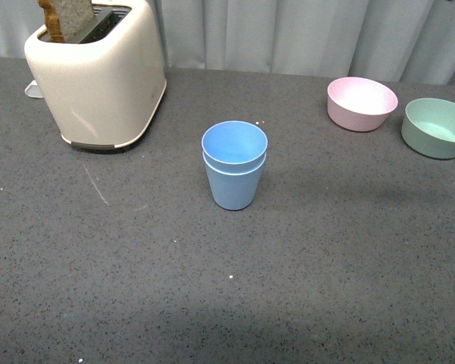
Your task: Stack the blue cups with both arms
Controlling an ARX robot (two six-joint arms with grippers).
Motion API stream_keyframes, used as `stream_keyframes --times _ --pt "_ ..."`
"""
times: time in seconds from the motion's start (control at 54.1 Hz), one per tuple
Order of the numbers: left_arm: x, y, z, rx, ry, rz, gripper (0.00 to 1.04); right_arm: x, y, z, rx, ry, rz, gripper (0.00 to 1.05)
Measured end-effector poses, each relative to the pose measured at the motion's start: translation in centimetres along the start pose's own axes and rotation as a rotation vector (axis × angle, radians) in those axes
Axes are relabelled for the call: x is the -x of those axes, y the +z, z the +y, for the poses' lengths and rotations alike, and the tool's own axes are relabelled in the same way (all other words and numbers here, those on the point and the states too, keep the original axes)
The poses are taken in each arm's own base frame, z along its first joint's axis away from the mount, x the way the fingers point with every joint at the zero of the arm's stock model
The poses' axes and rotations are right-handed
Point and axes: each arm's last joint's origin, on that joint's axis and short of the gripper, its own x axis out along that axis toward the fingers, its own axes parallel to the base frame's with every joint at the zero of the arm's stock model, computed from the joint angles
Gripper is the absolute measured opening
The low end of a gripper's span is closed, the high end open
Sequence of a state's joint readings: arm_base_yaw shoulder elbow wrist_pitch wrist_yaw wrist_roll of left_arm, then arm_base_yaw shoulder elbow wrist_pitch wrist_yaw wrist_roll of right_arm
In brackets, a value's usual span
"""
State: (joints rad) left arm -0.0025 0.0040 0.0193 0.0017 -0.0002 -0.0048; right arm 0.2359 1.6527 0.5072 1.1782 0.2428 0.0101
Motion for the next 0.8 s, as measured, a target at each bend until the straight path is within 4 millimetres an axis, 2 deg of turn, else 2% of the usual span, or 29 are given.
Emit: stream_keyframes --times 0.111,0.259,0.629,0.795 --pt "0.0 0.0 0.0 0.0 0.0 0.0 0.98 3.1 -1.2 -1.7 0.019 0.011 0.056 0.01" --pt "0.0 0.0 0.0 0.0 0.0 0.0 0.98 5.8 -0.7 -3.0 0.016 0.012 0.04 0.01" --pt "0.0 0.0 0.0 0.0 0.0 0.0 0.98 10.7 -0.6 -5.0 0.017 0.01 0.051 0.01" --pt "0.0 0.0 0.0 0.0 0.0 0.0 0.98 11.9 -0.5 -6.1 0.015 0.008 0.048 0.01"
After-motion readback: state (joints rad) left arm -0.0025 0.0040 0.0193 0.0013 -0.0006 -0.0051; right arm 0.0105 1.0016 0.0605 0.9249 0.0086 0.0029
